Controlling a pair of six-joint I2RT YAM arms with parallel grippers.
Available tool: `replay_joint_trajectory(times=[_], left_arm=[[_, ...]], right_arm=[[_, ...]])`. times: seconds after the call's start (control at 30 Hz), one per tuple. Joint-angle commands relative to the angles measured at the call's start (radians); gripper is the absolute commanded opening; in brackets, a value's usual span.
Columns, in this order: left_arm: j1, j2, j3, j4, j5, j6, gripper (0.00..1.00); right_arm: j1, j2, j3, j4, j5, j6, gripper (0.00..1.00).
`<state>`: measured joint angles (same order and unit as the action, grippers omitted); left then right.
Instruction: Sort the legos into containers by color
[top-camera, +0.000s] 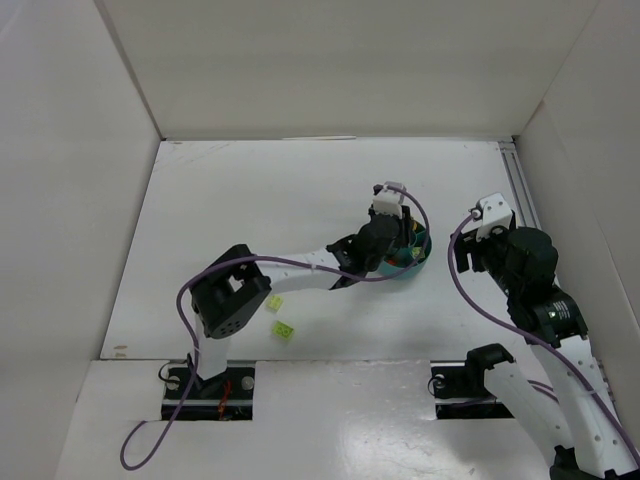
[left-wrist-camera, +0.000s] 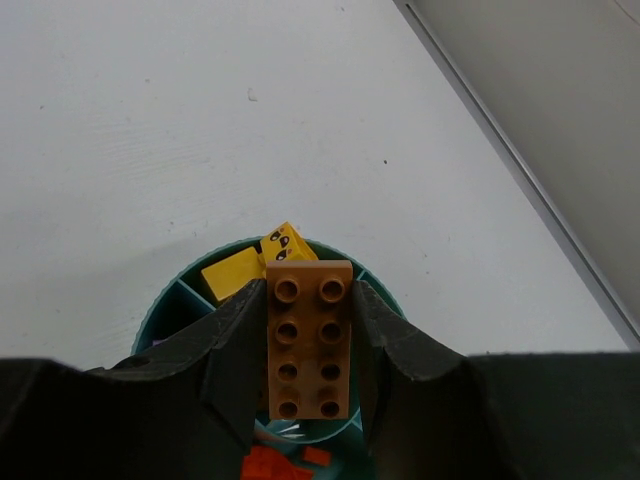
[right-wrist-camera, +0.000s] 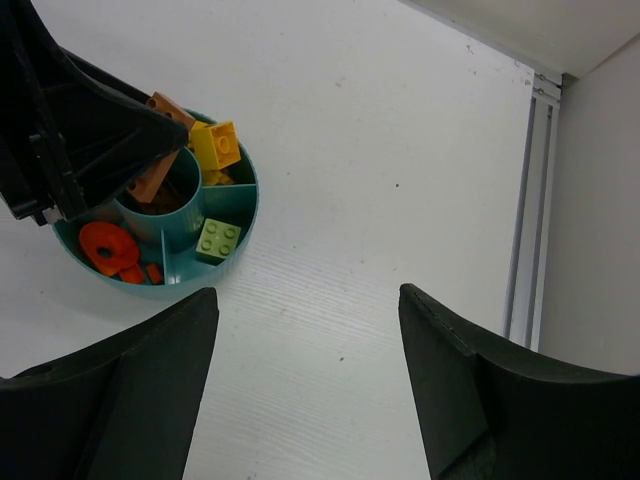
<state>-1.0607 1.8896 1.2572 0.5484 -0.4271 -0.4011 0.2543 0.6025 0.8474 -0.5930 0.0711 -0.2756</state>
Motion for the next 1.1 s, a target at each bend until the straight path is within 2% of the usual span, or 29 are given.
replay_joint_trajectory(times=[0.0,0.1,0.23,0.33,0.4,0.47,0.57,0.7,0.8,0.83,0.87,0.93,0.97,1.0,1.03,1.07], left_arm=[[-0.007,-0.007,0.025,0.104,-0.024,-0.007,0.22],[-0.018,0.011,0.025,0.114,-0.067,-0.007,0.23],[-0.051,0.011,0.016,0.139,-0.145,0.031,0.35],[-0.051,0.011,0.005,0.139,-0.154,0.045,0.35],[-0.051,0.011,-0.008,0.139,-0.139,0.045,0.39],[-0.061,-0.001,-0.019,0.139,-0.139,0.045,0.50],[-0.070,-0.040,-0.059,0.159,-0.174,0.042,0.60],[-0.070,-0.102,-0.084,0.159,-0.200,0.042,0.67],[-0.070,-0.213,-0.134,0.119,-0.255,0.021,0.68],[-0.070,-0.249,-0.149,0.104,-0.271,0.021,0.79],[-0.070,-0.326,-0.174,0.078,-0.282,-0.014,0.86],[-0.018,-0.406,-0.188,-0.097,-0.269,-0.088,0.92],[0.008,-0.479,-0.197,-0.170,-0.237,-0.126,0.98],[0.039,-0.515,-0.197,-0.346,-0.205,-0.177,1.00],[0.098,-0.547,-0.206,-0.431,-0.144,-0.283,1.00],[0.128,-0.578,-0.215,-0.509,-0.116,-0.323,1.00]], right_arm=[[-0.007,-0.006,0.001,0.022,-0.004,0.013,0.78],[-0.007,-0.006,0.001,0.022,-0.004,0.013,0.78],[-0.007,-0.006,0.001,0.022,-0.004,0.013,0.79],[-0.007,-0.006,0.001,0.022,-0.013,0.013,0.79],[-0.007,-0.006,0.001,0.022,-0.013,0.013,0.79],[-0.007,-0.006,0.001,0.031,-0.013,0.013,0.79],[-0.007,-0.006,0.001,0.032,-0.023,0.013,0.80],[-0.007,-0.006,0.001,0.032,-0.060,-0.005,0.81],[-0.007,-0.006,-0.008,0.056,-0.131,-0.031,0.81],[-0.007,-0.006,-0.008,0.065,-0.155,-0.031,0.81],[-0.007,-0.006,-0.019,0.082,-0.190,-0.060,0.81],[-0.007,0.014,-0.028,0.113,-0.331,-0.085,0.81],[0.002,0.043,-0.028,0.123,-0.381,-0.109,0.81],[0.017,0.061,-0.028,0.124,-0.416,-0.122,0.82],[0.045,0.083,-0.037,0.139,-0.439,-0.122,0.82],[0.139,0.106,-0.038,0.159,-0.439,-0.122,0.82]])
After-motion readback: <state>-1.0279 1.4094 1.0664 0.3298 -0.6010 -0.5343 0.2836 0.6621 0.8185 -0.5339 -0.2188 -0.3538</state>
